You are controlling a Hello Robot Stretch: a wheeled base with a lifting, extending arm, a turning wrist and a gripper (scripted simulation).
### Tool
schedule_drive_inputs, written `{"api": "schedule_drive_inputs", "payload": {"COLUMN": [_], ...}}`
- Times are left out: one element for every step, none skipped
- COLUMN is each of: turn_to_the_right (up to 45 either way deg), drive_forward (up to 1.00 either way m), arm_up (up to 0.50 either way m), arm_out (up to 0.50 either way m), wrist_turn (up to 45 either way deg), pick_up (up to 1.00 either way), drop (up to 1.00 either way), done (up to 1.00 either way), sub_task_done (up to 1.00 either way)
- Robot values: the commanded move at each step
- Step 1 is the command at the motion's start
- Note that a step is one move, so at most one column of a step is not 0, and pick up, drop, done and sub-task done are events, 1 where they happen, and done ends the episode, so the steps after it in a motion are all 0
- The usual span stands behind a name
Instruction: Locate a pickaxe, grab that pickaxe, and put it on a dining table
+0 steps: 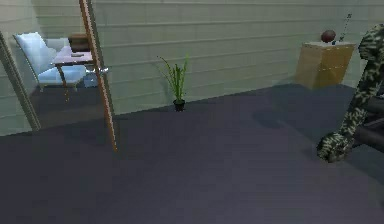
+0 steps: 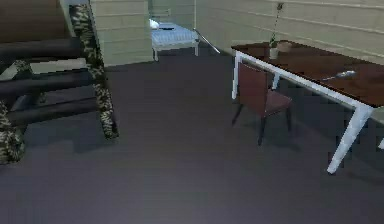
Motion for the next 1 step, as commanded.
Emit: {"api": "schedule_drive_inputs", "payload": {"turn_to_the_right": [-21.0], "drive_forward": [0.0], "arm_up": [0.0], "arm_out": [0.0], "wrist_turn": [0.0], "pick_up": [0.0], "drop": [0.0], "done": [0.0], "sub_task_done": [0.0]}}
